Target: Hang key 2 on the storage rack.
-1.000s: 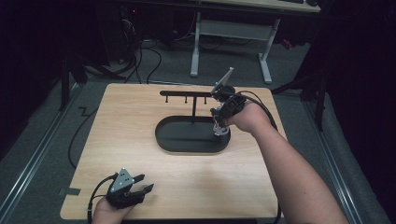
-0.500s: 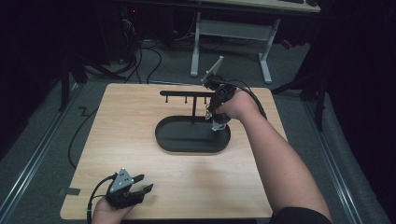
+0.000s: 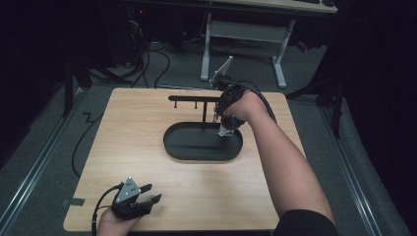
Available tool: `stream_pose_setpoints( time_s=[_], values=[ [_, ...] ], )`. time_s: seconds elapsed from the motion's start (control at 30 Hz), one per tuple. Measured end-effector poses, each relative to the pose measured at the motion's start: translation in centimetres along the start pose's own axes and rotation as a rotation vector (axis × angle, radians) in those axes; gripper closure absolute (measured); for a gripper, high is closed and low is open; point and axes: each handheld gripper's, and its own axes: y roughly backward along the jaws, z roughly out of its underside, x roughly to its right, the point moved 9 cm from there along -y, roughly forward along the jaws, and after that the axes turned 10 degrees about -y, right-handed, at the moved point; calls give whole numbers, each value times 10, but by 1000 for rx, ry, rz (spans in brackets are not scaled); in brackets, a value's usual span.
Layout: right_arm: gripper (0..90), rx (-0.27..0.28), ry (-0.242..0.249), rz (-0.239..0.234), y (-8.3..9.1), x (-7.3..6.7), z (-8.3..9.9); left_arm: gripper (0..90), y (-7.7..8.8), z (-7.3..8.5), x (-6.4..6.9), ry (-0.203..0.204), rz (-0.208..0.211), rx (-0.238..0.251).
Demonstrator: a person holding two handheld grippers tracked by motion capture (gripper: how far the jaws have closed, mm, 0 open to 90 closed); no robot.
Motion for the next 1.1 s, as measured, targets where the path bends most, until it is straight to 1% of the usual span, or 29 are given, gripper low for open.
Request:
stream_pose_setpoints(
  time_s=[0.07, 0.1, 0.2, 0.3, 0.37, 0.47, 0.57, 0.67, 0.7, 0.73, 0.77, 0.83, 0.9, 0.97, 1.03, 1.1],
  values=[
    [892, -1, -12, -2, -1, 2, 0, 475, 0, 0, 0, 1, 0, -1],
    [892, -2, -9, -1, -2, 3, -1, 475, 0, 0, 0, 1, 2, -2],
    [891, 7, -23, -19, -4, 5, -2, 474, 0, 1, 0, 0, 4, -3],
    [891, 14, -19, -28, -7, 6, -2, 474, -1, 1, 1, 0, 5, -5],
    [888, 13, -25, -30, -9, 5, -3, 474, -1, 1, 1, 0, 7, -7],
    [885, 16, -11, -20, -11, 5, -3, 474, -1, 1, 1, -1, 10, -10],
    [819, 19, -25, 14, -13, 9, -2, 474, -2, 2, 1, -1, 10, -10],
    [796, 34, -25, 16, -14, 11, -2, 474, -2, 2, 2, -4, 13, -16],
    [787, 30, -40, 18, -14, 11, -1, 474, -2, 2, 2, -4, 14, -17],
    [779, 40, -30, 14, -15, 11, -2, 474, -3, 2, 2, -4, 13, -17],
    [768, 42, -42, 8, -15, 10, -2, 474, -3, 2, 2, -3, 17, -20],
    [735, 51, -40, 8, -15, 10, -2, 474, -3, 3, 3, -4, 21, -25],
    [706, 67, -44, 13, -15, 10, -3, 474, -4, 2, 3, -3, 17, -20],
    [651, 84, -62, -1, -15, 9, -5, 473, -4, 3, 4, -5, 20, -23],
    [626, 92, -77, -15, -14, 8, -6, 473, -4, 3, 4, -5, 20, -22],
    [601, 90, -95, -14, -15, 6, -6, 473, -5, 3, 4, -6, 21, -23]
  ],
)
